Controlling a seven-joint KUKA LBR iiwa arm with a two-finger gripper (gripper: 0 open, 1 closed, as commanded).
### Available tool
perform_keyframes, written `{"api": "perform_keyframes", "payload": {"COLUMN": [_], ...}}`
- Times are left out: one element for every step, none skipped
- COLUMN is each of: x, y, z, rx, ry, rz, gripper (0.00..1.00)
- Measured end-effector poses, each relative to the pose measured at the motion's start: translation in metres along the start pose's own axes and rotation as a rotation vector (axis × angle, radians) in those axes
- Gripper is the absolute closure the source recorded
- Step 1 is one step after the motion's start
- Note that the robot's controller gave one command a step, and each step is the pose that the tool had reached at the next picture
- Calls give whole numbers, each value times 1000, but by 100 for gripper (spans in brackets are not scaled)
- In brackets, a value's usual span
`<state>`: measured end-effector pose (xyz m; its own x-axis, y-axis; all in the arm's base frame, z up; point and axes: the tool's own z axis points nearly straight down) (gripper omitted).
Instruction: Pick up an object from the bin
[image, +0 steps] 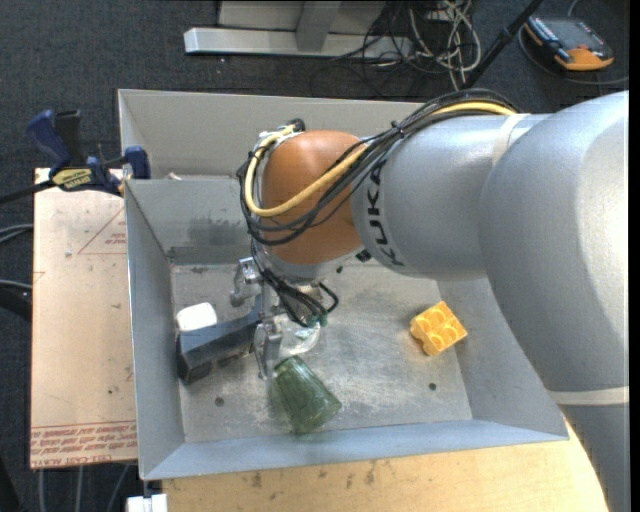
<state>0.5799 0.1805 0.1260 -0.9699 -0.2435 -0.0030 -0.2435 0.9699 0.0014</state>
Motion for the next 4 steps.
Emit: {"api": "perform_keyframes", "payload": {"x": [7,0,0,0], "y": [11,9,9,9], "z": [53,48,47,46], "rx": [-1,-4,-3,-3], "ry": [-9,-20,-18,-17], "rz": [-74,-170,-171,-170], "gripper": [0,100,100,100]}}
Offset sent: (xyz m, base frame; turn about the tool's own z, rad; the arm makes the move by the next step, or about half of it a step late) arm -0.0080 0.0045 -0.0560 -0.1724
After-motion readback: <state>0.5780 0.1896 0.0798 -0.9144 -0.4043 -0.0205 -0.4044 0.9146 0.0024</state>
